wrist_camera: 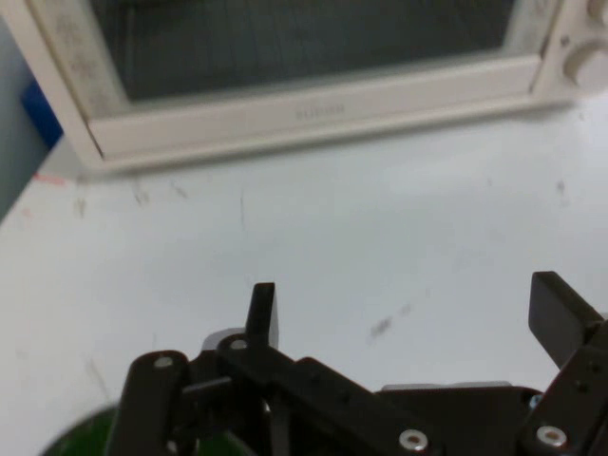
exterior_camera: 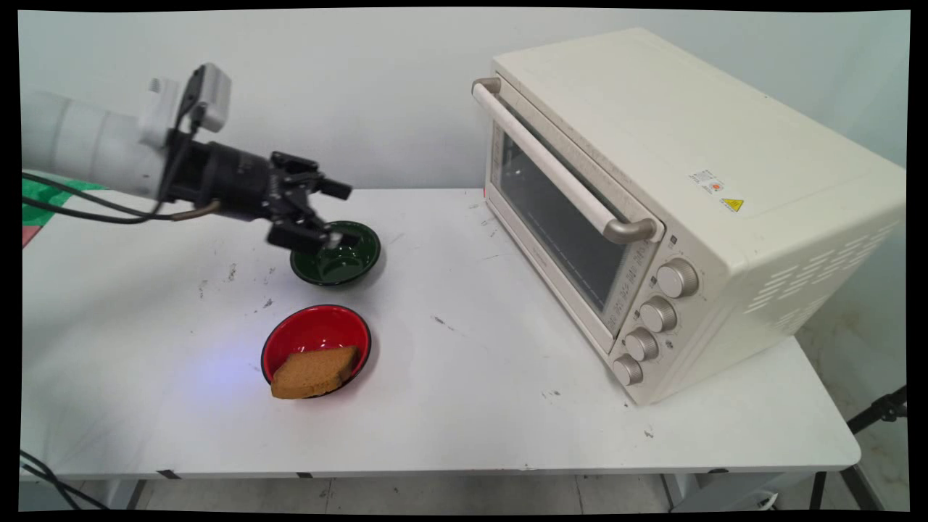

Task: Open the oven

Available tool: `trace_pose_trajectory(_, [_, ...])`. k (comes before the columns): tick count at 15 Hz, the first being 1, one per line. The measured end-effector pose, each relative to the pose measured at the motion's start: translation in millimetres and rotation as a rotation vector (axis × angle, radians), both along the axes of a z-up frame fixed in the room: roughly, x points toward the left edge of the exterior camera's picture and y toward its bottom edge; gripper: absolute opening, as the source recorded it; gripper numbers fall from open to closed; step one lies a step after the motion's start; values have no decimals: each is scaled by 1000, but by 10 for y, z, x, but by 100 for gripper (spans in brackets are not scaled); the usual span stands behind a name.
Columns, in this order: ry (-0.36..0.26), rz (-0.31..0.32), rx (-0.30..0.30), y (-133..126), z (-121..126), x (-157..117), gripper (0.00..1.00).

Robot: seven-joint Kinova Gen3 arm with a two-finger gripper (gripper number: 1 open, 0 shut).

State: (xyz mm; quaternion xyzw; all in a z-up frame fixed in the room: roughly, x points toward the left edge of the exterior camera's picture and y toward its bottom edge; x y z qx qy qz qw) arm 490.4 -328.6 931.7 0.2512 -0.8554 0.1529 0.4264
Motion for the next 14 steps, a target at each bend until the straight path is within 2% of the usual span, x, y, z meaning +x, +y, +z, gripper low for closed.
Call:
trace_pose_trajectory(7, [-77,4,87,258,42,409,100])
trace_pose_trajectory(14, [-107,8,132,469,33,617,100])
